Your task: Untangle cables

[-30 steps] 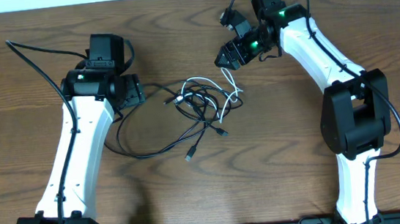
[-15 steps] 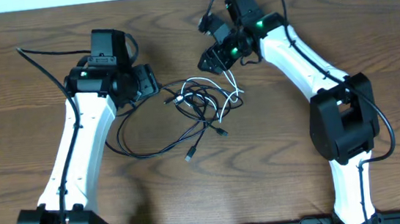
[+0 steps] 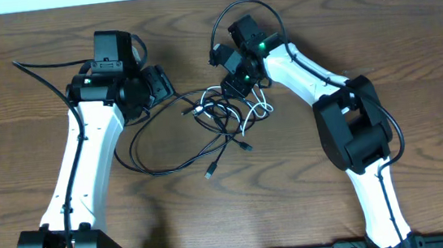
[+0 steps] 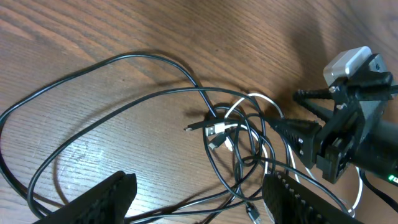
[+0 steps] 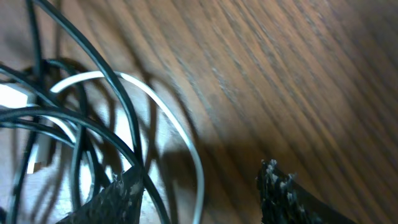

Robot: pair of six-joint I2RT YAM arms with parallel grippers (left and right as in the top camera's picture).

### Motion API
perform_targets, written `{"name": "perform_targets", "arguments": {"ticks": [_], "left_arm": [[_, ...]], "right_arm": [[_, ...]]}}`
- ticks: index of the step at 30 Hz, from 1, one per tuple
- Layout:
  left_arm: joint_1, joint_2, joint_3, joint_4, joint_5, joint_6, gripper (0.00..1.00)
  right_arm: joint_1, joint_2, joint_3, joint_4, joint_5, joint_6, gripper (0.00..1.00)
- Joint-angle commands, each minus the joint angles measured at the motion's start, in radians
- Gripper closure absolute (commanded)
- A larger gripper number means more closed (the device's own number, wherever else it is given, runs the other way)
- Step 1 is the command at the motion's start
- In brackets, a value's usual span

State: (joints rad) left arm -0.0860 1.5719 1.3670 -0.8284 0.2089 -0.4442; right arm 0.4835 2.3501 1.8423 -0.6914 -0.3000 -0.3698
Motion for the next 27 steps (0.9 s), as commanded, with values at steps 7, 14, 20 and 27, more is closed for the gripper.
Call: {"name": "perform_targets", "arguments": {"ticks": [7, 14, 20, 27], "left_arm": [[0.002, 0.006, -0.008, 0.000, 0.009, -0.003, 0.29], [-0.012, 0.007, -0.008, 0.002, 0.019, -0.003, 0.29], [-0.068, 0.011, -0.008, 0.035, 0.019, -0.003, 0.29], [-0.153, 0.062, -0.008, 0.090, 0.027, -0.014, 0.29]], "right_arm": [[0.052, 0.070, 0.001, -0.062, 0.302, 0.050, 0.54], [-0.027, 0.070, 0.001, -0.293, 0.457, 0.439, 0.83], [-0.163, 0.070, 0.001, -0.390, 0.350, 0.476, 0.99], [-0.324, 0.031, 0.002, -0.426, 0.198, 0.435, 0.99]]}}
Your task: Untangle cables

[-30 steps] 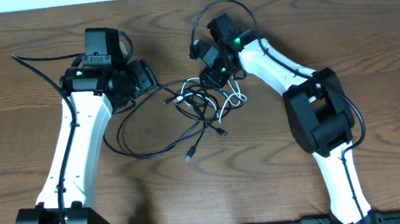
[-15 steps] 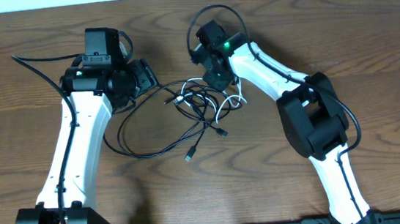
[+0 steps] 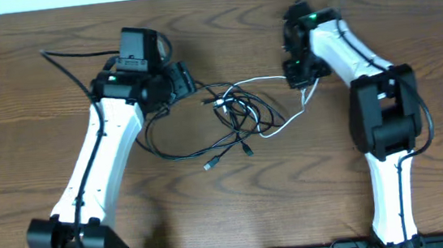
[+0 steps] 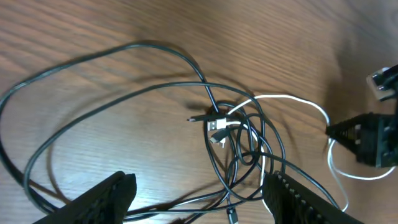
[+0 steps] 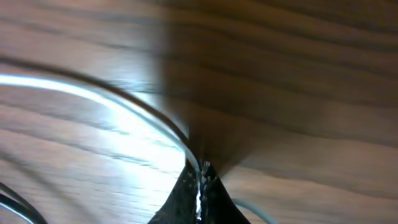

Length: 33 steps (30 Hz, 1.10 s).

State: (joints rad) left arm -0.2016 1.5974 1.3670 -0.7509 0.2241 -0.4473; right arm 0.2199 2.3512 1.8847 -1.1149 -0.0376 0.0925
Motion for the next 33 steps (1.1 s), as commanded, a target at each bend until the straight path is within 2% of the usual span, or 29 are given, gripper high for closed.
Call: {"name": "perform_targets", "arguments": {"ticks": [1, 3, 9, 14, 16, 22, 25, 27, 31, 33], "left_arm": [[-0.051, 0.048, -0.008, 0.025, 0.026, -0.011, 0.29], [-0.093, 0.088, -0.008, 0.063, 0.038, -0.011, 0.17], [-0.193, 0.223, -0.008, 0.187, 0.080, -0.067, 0.16], [-0.242, 0.314, -0.008, 0.253, 0.000, -0.194, 0.20], [-0.250, 0.349, -0.008, 0.267, -0.037, -0.236, 0.25], [-0.250, 0.411, -0.008, 0.297, -0.056, -0.247, 0.29], [-0.257, 0.453, -0.008, 0.296, -0.057, -0.247, 0.36], [-0.260, 0.462, -0.008, 0.296, -0.057, -0.248, 0.44], [-0.270, 0.477, -0.008, 0.297, -0.061, -0.251, 0.49], [-0.278, 0.495, -0.008, 0.301, -0.063, -0.251, 0.73]], "right_arm": [[-0.080, 0.016, -0.041, 0.000, -0.116, -0.056, 0.99], [-0.111, -0.006, -0.041, 0.001, -0.206, -0.102, 0.99], [-0.118, -0.011, -0.041, 0.002, -0.224, -0.109, 0.99], [-0.104, -0.011, -0.041, 0.013, -0.224, -0.109, 0.99], [-0.101, -0.011, -0.041, 0.017, -0.224, -0.109, 0.99], [-0.100, -0.011, -0.041, 0.023, -0.224, -0.109, 0.99], [-0.100, -0.011, -0.041, 0.022, -0.224, -0.109, 0.99], [-0.100, -0.011, -0.041, 0.023, -0.224, -0.109, 0.99], [-0.100, -0.011, -0.041, 0.023, -0.224, -0.109, 0.99], [-0.100, -0.011, -0.041, 0.023, -0.224, -0.109, 0.99]]}}
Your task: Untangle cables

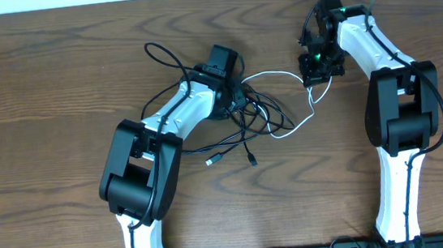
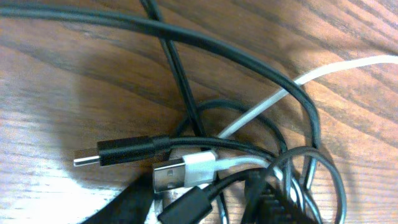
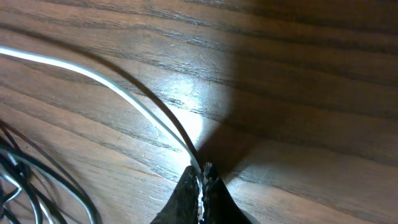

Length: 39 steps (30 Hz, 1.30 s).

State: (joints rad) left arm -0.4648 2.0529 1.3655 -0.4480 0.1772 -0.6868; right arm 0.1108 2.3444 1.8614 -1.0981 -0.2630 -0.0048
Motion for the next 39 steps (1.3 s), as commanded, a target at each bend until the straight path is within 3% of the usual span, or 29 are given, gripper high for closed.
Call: {"name": "perform_targets", "arguments": {"ticks": [1, 6, 10, 16, 20, 22, 23, 26, 31, 39], "left_arm": [[-0.015, 0.041, -0.007, -0.001, -0.016, -0.011, 0.92], [0.008, -0.042, 0.036, -0.051, -0.013, 0.070, 0.93], [0.072, -0.299, 0.064, -0.167, -0.006, 0.160, 0.92], [0.134, -0.580, 0.064, -0.164, -0.002, 0.163, 0.93], [0.135, -0.668, 0.064, -0.142, 0.024, 0.163, 0.93], [0.134, -0.678, 0.064, -0.137, 0.050, 0.163, 0.92], [0.135, -0.679, 0.064, -0.137, 0.067, 0.163, 0.93], [0.135, -0.676, 0.064, -0.128, 0.123, 0.188, 0.92], [0.135, -0.674, 0.064, -0.078, 0.293, 0.230, 0.93], [0.201, -0.655, 0.064, -0.074, 0.595, 0.291, 0.92]], "right_arm": [[0.009, -0.004, -0.018, 0.006, 0.002, -0.012, 0.99], [0.006, -0.004, -0.018, 0.005, 0.003, -0.011, 0.99], [-0.008, -0.003, -0.018, 0.005, 0.028, 0.026, 0.99], [-0.009, -0.003, -0.018, 0.006, 0.028, 0.026, 0.99], [-0.009, -0.003, -0.018, 0.008, 0.026, 0.020, 0.99], [-0.009, -0.010, -0.014, 0.010, -0.048, -0.069, 0.99], [-0.011, -0.024, -0.006, 0.005, -0.132, -0.150, 0.96], [-0.014, -0.114, 0.003, 0.010, -0.365, -0.324, 0.68], [-0.016, -0.283, 0.003, 0.076, -0.430, -0.337, 0.41], [-0.040, -0.363, 0.003, 0.084, -0.566, -0.420, 0.34]]}}
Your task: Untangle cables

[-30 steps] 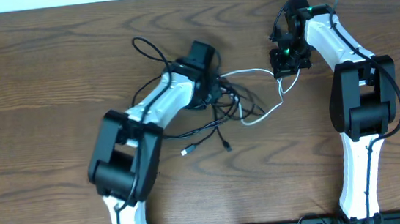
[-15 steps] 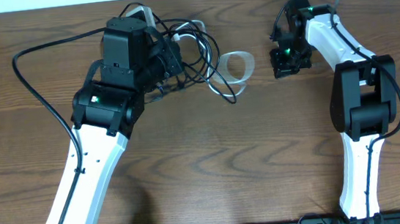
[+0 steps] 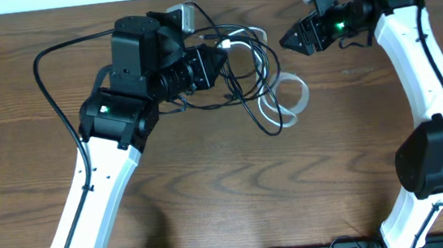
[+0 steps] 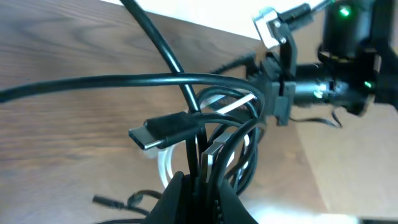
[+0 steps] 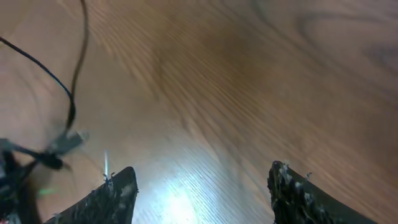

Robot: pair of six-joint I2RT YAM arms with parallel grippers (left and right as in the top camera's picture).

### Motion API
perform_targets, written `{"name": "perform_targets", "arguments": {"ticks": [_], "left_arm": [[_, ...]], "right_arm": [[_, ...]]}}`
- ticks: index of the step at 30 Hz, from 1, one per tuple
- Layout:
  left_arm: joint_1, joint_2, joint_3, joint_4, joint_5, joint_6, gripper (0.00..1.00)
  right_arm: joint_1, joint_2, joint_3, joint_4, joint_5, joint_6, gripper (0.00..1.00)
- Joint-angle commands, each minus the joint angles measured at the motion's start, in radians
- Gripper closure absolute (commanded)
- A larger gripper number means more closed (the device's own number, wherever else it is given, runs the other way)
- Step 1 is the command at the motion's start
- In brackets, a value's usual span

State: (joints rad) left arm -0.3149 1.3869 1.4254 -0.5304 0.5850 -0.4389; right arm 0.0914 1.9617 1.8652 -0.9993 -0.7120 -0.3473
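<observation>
A tangle of black cables (image 3: 237, 60) hangs lifted off the wooden table (image 3: 212, 198), with my left gripper (image 3: 214, 64) shut on it. In the left wrist view that gripper (image 4: 200, 186) pinches several black strands, and a black USB plug (image 4: 163, 132) sticks out above the fingers. A white cable (image 3: 303, 92) runs out of the tangle and lies in loops on the table to the right. My right gripper (image 3: 285, 40) hovers just right of the tangle, near the back edge. In its own view the right gripper (image 5: 199, 186) is open, with only bare wood between the fingers.
The table's back edge runs close behind both grippers. The left arm's own black lead (image 3: 43, 68) arcs out at the left. The right arm (image 3: 418, 48) stretches down the right side of the table.
My left gripper was open, low over the plugs in the tangle; now it is shut on the black cables and raised. My right gripper has let go of the white cable and is open.
Both grippers were open, the right one at the tangle. Then the right was shut on the white cable, with that cable drawn out to the right. The left then reached the tangle, open. Now the left holds the black cables up and the right is open.
</observation>
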Motion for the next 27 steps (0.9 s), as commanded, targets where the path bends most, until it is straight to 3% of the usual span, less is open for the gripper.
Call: {"name": "perform_targets", "arguments": {"ticks": [1, 7, 10, 27], "left_arm": [[0.066, 0.016, 0.004, 0.009, 0.220, 0.047, 0.92], [0.197, 0.097, 0.004, 0.009, 0.528, 0.085, 0.92], [0.232, 0.147, 0.004, 0.010, 0.613, 0.084, 0.93], [0.242, 0.182, 0.004, 0.016, 0.645, 0.072, 0.93]], "right_arm": [[-0.024, 0.020, -0.001, -0.021, -0.138, -0.094, 0.33], [-0.057, 0.020, -0.002, -0.054, -0.249, -0.193, 0.32], [-0.055, 0.020, -0.003, -0.055, -0.293, -0.212, 0.32], [0.074, 0.021, -0.016, 0.013, -0.395, -0.245, 0.34]]}}
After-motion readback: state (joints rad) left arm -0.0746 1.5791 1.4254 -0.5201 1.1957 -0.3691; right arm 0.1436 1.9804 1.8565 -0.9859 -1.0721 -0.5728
